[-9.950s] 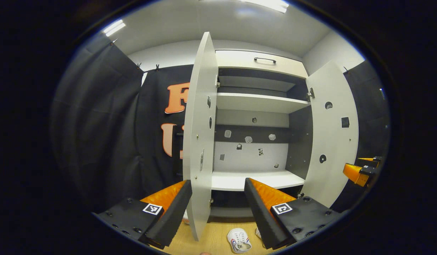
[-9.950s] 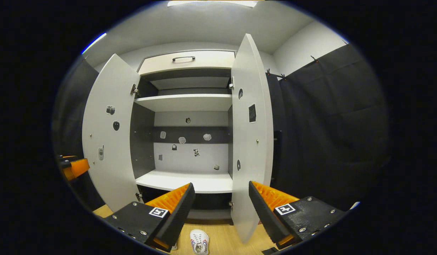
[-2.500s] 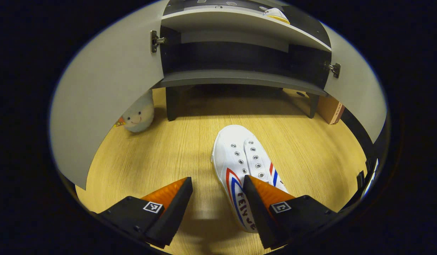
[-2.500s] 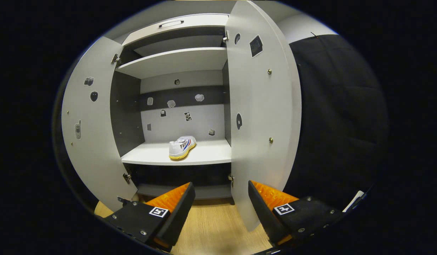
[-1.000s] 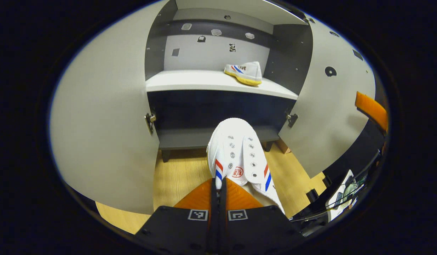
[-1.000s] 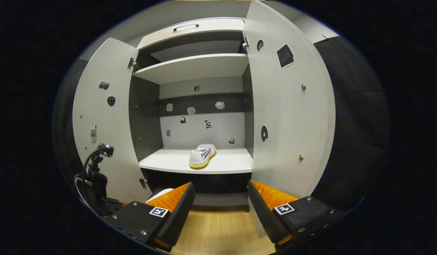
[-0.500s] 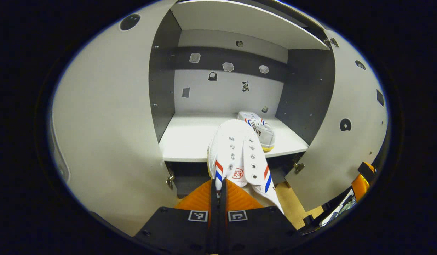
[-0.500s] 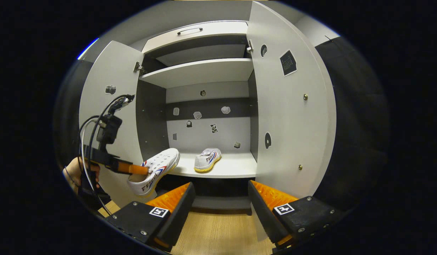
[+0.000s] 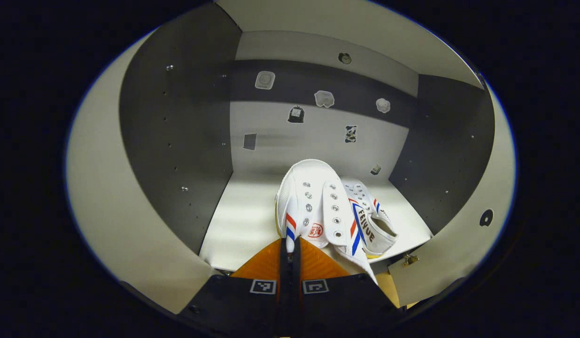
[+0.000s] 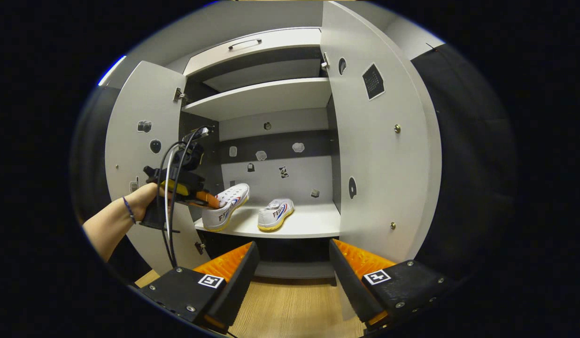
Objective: Grab one shoe with the right hand and put it into the shoe cabinet, grab the other shoe with the left hand and put it into the shoe cabinet; then close the right door with the right hand and the left door with the left hand.
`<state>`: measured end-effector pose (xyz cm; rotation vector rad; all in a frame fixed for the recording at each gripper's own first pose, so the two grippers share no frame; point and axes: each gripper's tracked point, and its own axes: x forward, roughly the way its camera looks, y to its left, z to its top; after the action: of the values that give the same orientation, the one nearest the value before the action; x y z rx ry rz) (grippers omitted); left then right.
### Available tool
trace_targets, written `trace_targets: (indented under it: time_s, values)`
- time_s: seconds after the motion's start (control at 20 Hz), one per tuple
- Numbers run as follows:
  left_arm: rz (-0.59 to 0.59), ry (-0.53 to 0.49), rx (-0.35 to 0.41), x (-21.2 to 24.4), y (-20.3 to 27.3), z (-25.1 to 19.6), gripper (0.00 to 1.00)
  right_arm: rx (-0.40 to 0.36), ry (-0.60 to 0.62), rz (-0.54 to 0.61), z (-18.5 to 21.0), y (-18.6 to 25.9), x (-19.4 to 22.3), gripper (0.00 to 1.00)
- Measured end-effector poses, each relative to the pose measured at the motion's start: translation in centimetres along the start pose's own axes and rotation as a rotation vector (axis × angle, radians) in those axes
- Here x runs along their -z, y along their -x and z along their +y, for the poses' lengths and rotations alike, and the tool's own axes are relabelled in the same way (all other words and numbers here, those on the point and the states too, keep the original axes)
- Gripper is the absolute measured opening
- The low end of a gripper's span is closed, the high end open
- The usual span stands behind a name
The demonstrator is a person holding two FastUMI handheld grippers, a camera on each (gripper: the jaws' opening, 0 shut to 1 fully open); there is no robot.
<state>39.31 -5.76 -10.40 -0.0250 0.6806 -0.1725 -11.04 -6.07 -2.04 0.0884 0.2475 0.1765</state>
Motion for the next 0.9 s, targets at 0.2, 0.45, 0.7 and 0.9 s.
trace_targets:
  time_s: [0.2, 0.45, 0.7, 0.9]
  values:
    - [0.039, -0.026, -0.038, -0.1, -3.8, 0.6, 0.06, 0.009, -0.001, 0.003, -0.4, 0.1, 0.0, 0.92]
    - [0.088, -0.002, -0.06, 1.3, -6.4, 1.2, 0.06, 0.018, -0.006, 0.008, -0.5, 0.2, 0.1, 0.92]
    - [0.048, -0.011, -0.048, 0.7, -5.9, 0.9, 0.24, 0.025, -0.016, -0.002, -0.2, 1.0, -0.2, 0.92]
    - [-0.084, -0.084, -0.055, -2.3, -1.9, 0.0, 0.36, 0.011, -0.005, -0.006, 0.2, 1.4, -0.2, 0.92]
